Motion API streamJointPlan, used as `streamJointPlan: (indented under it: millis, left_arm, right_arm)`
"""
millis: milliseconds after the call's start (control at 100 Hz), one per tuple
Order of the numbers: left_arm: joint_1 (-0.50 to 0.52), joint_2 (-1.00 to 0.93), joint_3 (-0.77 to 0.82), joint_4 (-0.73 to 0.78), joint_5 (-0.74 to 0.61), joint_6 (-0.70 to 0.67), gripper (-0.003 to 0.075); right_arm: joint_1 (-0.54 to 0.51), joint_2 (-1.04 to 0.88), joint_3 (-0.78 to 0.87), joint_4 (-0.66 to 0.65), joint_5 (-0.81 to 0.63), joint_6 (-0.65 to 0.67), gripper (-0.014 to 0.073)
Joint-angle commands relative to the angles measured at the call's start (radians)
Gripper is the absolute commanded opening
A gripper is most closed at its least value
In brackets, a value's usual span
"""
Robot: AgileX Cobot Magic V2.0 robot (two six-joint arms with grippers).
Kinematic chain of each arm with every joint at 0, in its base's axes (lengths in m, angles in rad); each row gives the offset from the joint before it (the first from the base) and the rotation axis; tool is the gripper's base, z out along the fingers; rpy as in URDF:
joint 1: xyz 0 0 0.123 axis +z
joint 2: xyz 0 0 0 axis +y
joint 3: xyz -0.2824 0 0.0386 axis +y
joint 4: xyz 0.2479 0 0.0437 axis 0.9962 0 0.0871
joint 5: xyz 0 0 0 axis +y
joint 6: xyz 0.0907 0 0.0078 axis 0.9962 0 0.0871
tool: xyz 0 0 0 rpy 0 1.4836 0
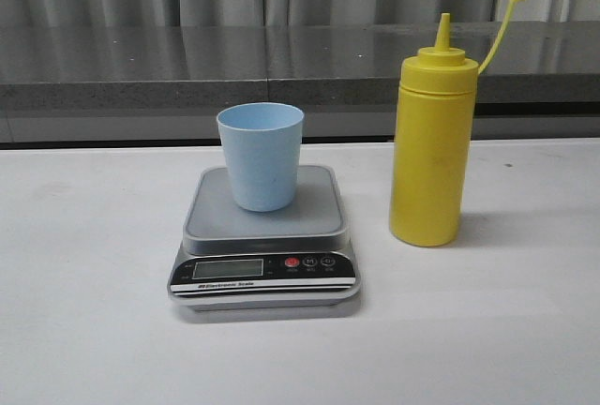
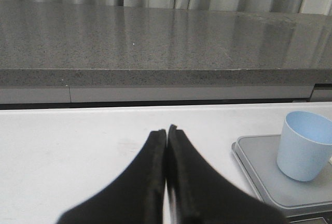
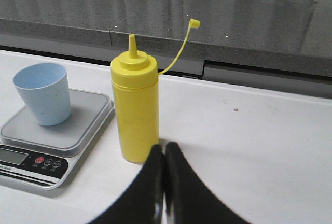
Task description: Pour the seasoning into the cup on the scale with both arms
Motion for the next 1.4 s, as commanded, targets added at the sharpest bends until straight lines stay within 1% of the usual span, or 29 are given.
streamJointPlan:
  millis: [0,100,200,360,600,740,990,1030,1390]
  left_arm:
    - [0.001,0.005,-0.028,-0.008,-0.073,-0.002,-0.002]
    - [0.001,0.005,-0.028,-0.008,-0.073,-0.002,-0.002]
    - [0.001,0.005,-0.028,-0.008,-0.073,-0.002,-0.002]
    - [0.001,0.005,-0.028,-0.008,-0.073,-0.002,-0.002]
    - [0.001,0.005,-0.028,-0.008,-0.073,-0.002,-0.002]
    - [0.001,0.005,-0.028,-0.008,-0.073,-0.002,-0.002]
    - [0.001,0.005,-0.028,-0.008,-0.073,-0.002,-0.002]
    - [0.001,0.005,-0.028,-0.008,-0.073,-0.002,-0.002]
    - [0.001,0.005,-0.028,-0.008,-0.073,-0.002,-0.002]
  right_arm:
    - [-0.006,-0.002,-0.027,-0.031,-0.073,-0.007,-0.0067]
    - [-0.018,-0.002,-0.009,-0.056,-0.073,-0.006,-0.0067]
    - [-0.063,-0.031,0.019,-0.053,-0.081,-0.001,-0.0067]
    - [-0.141,-0.15,0.079,-0.052,-0.121,0.006,-0.0067]
    - [-0.21,-0.334,0.156,-0.042,-0.128,0.013,-0.0067]
    - [-0.24,-0.355,0.199,-0.038,-0.143,0.013,-0.0067]
    - [-0.247,-0.355,0.303,-0.033,-0.238,0.013,-0.0067]
    - [-0.247,-0.355,0.302,-0.033,-0.221,0.013,-0.0067]
    - [-0.247,-0.355,0.301,-0.033,-0.225,0.013,-0.0067]
